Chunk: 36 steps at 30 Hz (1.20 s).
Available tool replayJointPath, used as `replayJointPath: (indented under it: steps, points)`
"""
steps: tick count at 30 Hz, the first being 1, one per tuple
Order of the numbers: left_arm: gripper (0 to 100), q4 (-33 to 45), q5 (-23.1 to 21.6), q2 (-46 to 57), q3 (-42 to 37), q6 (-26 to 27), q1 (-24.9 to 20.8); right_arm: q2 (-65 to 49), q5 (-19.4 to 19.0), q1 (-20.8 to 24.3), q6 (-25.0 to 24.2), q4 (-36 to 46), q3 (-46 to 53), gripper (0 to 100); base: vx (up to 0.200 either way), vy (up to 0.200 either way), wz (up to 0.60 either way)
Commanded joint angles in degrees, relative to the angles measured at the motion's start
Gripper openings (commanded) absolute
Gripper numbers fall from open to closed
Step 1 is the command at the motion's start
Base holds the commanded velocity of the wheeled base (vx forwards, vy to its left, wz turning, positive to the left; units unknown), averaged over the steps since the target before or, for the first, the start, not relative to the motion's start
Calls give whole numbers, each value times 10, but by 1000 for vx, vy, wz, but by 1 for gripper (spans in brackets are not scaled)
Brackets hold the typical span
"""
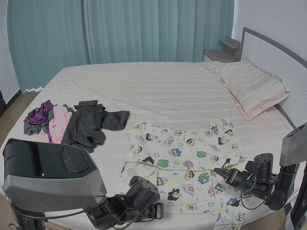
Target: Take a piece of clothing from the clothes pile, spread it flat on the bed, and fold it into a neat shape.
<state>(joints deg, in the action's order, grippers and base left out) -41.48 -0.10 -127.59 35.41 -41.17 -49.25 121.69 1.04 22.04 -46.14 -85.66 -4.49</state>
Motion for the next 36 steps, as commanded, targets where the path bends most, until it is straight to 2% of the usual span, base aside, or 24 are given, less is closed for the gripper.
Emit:
replayJointPath:
  steps: [1,5,7,13,17,18,36]
  points:
    - [0,-2,1,48,-11,-25,13,1,1,0,0,0,0,100,0,0,0]
    - [0,-2,0,91,-18,-52,35,0,0,0,0,0,0,100,0,0,0]
    - [0,-1,0,106,-18,-54,75,-1,0,0,0,0,1,100,0,0,0]
    - [0,-2,6,69,-17,-52,129,-1,1,5,-1,0,1,100,0,0,0]
    - [0,-4,11,35,-14,-50,143,0,0,5,-1,0,4,100,0,0,0]
    - [100,-4,12,31,-14,-49,142,0,0,5,-1,0,4,100,0,0,0]
    - [100,-25,32,-4,-3,-53,137,-2,1,5,-1,0,4,100,0,0,0]
